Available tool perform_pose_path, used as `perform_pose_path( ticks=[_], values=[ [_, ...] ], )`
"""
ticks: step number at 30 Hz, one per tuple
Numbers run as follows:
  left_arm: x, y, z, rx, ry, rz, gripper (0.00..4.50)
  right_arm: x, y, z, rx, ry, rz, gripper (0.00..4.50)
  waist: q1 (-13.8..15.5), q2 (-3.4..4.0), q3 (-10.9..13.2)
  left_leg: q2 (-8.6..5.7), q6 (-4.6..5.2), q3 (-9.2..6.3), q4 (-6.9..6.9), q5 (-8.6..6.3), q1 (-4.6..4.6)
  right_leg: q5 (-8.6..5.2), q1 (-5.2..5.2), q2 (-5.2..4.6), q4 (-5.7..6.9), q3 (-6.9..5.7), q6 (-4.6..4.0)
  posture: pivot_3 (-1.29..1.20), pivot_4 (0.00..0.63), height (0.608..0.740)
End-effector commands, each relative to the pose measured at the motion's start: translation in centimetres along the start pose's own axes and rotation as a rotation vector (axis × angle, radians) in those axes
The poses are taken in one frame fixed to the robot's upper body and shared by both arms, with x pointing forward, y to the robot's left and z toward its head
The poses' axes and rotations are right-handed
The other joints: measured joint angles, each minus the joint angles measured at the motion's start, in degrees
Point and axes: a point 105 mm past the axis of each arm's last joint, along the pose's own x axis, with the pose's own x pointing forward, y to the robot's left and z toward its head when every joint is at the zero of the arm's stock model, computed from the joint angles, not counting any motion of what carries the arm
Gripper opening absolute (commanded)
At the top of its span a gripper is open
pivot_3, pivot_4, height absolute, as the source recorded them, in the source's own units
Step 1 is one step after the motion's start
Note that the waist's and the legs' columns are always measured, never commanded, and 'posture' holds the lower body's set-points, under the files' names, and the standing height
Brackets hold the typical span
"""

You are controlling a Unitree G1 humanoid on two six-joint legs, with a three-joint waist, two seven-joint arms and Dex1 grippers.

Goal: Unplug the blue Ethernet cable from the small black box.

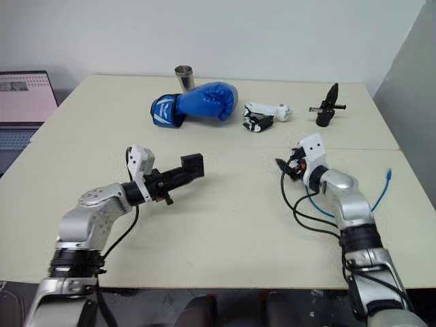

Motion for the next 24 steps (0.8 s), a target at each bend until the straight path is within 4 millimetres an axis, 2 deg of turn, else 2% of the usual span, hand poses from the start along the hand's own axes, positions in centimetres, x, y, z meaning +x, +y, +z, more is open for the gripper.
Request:
perform_pose_path(
  ticks=[1,6,12,14,19,24],
  values=[
    [-0.3,3.3,0.1,0.101,-0.082,0.251,0.78,0.1,6.5,3.1,-0.084,-0.030,0.285,3.88,-0.3,0.00,0.0,0.01,0.00,0.01,0.01,0.00,0.02,0.01,0.00,0.02,0.01,0.03,0.01,0.00,0.150,0.740],
    [-0.6,4.3,-3.2,0.097,-0.024,0.357,0.78,1.1,9.3,2.9,-0.135,0.002,0.367,3.88,0.0,-0.03,0.0,-0.02,0.00,0.00,0.04,0.00,0.02,0.01,0.04,0.02,0.00,-0.03,0.01,0.00,0.150,0.740],
    [-1.3,5.4,-6.4,0.023,0.055,0.459,0.78,1.5,9.7,2.4,-0.167,0.025,0.387,3.88,0.0,-0.04,0.0,-0.05,0.00,-0.02,0.07,0.00,0.03,0.02,0.08,-0.01,0.02,-0.07,0.02,0.00,0.150,0.740],
    [-1.7,5.6,-7.3,0.001,0.081,0.480,1.48,1.5,9.6,2.3,-0.172,0.030,0.383,3.92,0.0,-0.04,-0.1,-0.05,0.00,-0.02,0.07,0.00,0.11,0.02,0.15,-0.01,0.04,-0.07,0.03,0.00,0.150,0.740],
    [-2.1,5.6,-7.7,-0.018,0.084,0.481,2.50,1.3,9.4,2.1,-0.174,0.037,0.379,3.92,-0.4,-0.02,-0.1,-0.02,0.00,0.03,-0.03,0.00,0.58,0.01,0.51,0.03,0.05,-0.01,0.04,0.00,0.150,0.740],
    [-2.4,5.2,-7.4,-0.018,0.063,0.473,3.58,1.3,9.3,2.1,-0.178,0.038,0.365,3.92,-0.6,-0.02,-0.1,-0.01,0.00,0.03,-0.03,0.00,0.60,0.01,0.53,0.05,0.06,-0.01,0.04,0.00,0.150,0.740]
  ],
)
